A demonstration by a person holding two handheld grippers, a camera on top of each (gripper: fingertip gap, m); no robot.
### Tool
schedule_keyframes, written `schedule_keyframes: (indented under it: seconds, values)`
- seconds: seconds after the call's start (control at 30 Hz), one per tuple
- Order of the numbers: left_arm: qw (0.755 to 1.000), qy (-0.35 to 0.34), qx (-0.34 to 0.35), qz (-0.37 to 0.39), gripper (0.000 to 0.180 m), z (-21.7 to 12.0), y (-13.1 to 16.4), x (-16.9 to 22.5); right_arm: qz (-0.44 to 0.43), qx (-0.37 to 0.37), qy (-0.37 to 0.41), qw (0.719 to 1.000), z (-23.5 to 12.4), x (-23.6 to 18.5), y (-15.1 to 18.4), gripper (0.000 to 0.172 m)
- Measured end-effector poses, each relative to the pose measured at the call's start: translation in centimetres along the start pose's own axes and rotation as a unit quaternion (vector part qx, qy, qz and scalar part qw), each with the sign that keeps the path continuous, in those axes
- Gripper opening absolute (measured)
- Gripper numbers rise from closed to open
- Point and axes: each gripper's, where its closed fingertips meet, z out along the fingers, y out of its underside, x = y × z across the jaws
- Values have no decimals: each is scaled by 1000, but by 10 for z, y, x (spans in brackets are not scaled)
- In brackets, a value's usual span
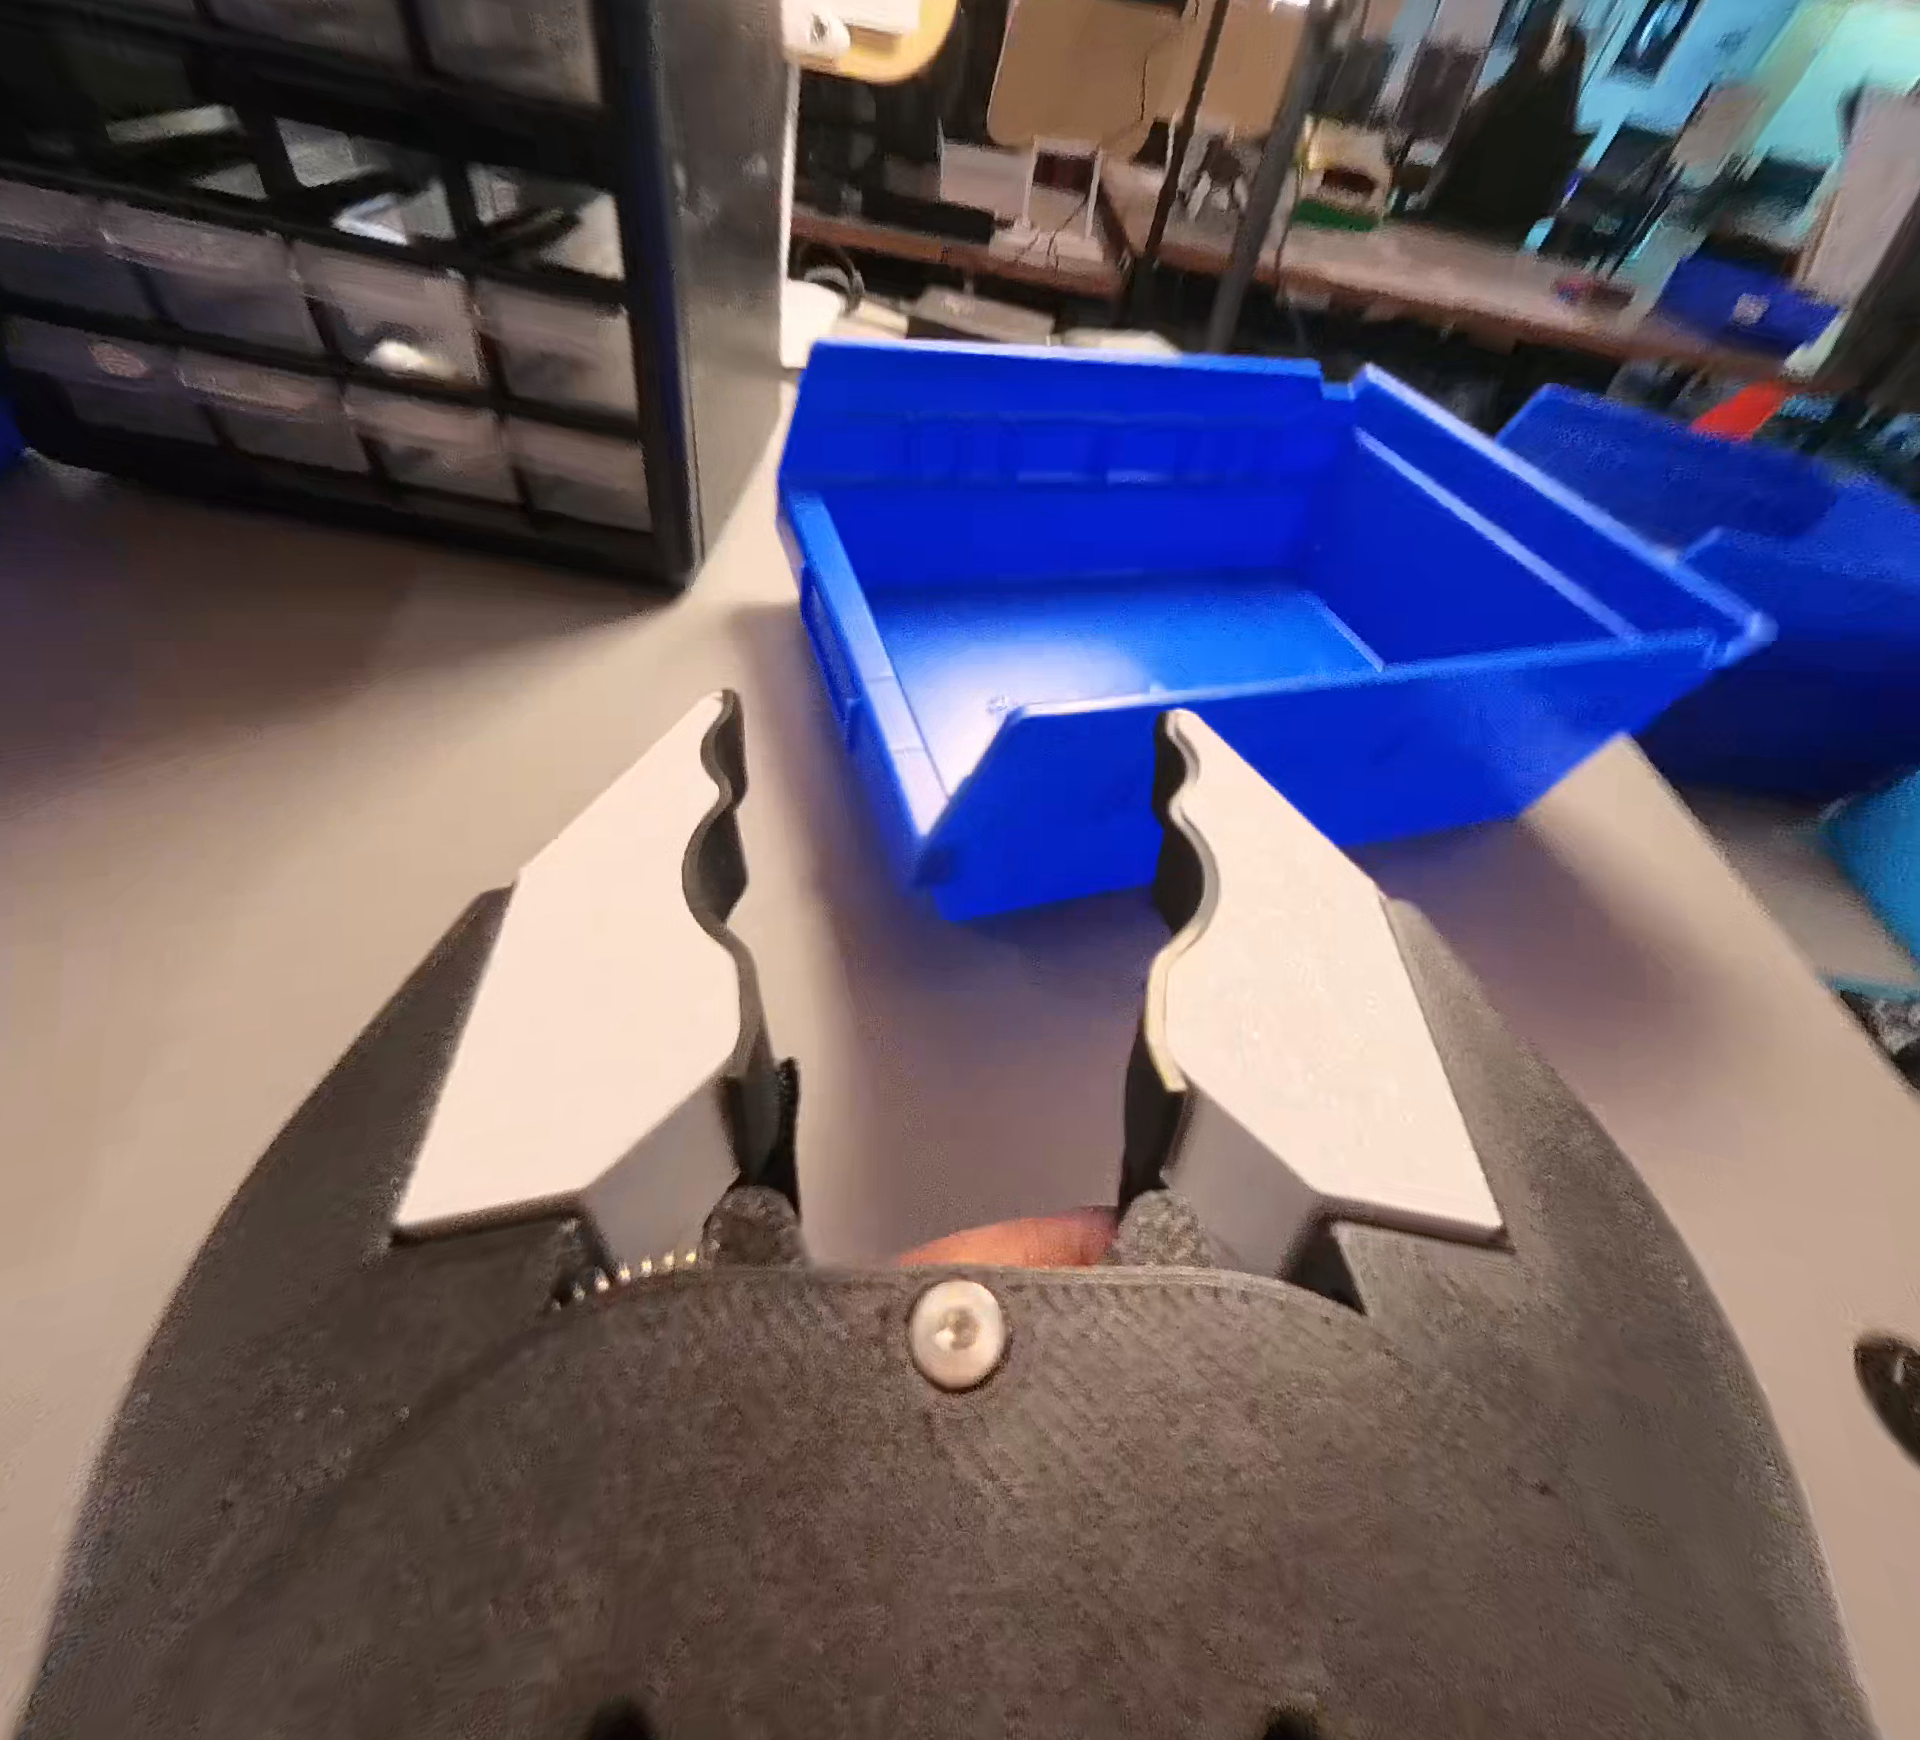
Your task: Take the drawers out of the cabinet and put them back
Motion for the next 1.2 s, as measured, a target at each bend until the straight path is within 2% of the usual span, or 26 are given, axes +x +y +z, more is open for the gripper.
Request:
schedule_keyframes:
  seconds: [0.07, 0.23, 0.4, 0.57, 0.73, 0.8, 0.87, 0.93, 1.03, 1.13, 1.2]
  values:
    - [1000, 5, -19, 8, 83, 16, 8, 9, -11, 20, 8, 1000, 8, -7, -15, 79]
    - [999, 23, -23, -1, 83, 31, 12, 18, 0, -3, 53, 999, 38, 19, -12, 89]
    - [1000, 6, -23, 8, 81, 38, 10, 11, -11, -22, 62, 998, 55, 0, 4, 105]
    - [999, -29, -24, 31, 84, 40, 12, 1, 12, -50, 93, 994, 75, 21, 25, 111]
    - [998, -46, -21, 33, 86, 34, 13, -11, 7, -49, 126, 991, 43, 60, 37, 102]
    - [997, -60, -20, 31, 84, 29, 13, -22, 4, -52, 162, 985, 19, 91, 47, 99]
    - [996, -78, -17, 31, 79, 23, 12, -33, 1, -60, 216, 975, -7, 127, 56, 88]
    - [995, -86, -4, 41, 76, 18, 6, -37, -5, -42, 249, 968, -30, 146, 48, 86]
    - [996, -74, 2, 52, 73, 19, 2, -29, -30, 20, 211, 977, -34, 113, 11, 80]
    - [996, -66, -6, 61, 66, 29, 5, -23, -48, 15, 102, 993, 2, 44, -1, 79]
    - [996, -64, -7, 67, 55, 35, 7, -20, -47, 7, 56, 997, 33, 13, -3, 80]
